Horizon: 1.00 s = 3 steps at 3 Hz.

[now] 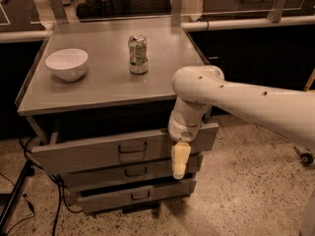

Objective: Open top drawer

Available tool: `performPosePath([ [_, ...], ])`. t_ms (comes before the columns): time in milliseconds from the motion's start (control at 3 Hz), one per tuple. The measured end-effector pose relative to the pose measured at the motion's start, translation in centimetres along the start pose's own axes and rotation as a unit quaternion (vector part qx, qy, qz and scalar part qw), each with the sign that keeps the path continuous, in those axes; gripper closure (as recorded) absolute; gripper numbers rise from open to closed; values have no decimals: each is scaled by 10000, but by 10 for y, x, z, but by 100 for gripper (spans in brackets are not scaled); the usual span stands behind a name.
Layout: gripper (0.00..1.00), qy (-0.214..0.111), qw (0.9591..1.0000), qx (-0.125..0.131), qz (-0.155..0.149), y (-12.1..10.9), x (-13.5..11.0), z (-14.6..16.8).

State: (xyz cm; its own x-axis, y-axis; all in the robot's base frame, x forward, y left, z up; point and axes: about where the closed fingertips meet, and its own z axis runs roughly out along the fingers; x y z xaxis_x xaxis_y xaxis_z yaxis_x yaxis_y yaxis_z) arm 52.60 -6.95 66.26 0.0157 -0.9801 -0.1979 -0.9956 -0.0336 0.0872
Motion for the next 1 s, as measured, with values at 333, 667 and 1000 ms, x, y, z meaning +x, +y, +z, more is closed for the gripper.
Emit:
performPosePath([
  [333, 0, -3, 10000, -97, -4, 2, 0, 7],
  [667, 0, -99, 9998, -175, 35, 16, 2, 8],
  [1000, 0, -254, 9990, -309, 196, 48, 11, 9],
])
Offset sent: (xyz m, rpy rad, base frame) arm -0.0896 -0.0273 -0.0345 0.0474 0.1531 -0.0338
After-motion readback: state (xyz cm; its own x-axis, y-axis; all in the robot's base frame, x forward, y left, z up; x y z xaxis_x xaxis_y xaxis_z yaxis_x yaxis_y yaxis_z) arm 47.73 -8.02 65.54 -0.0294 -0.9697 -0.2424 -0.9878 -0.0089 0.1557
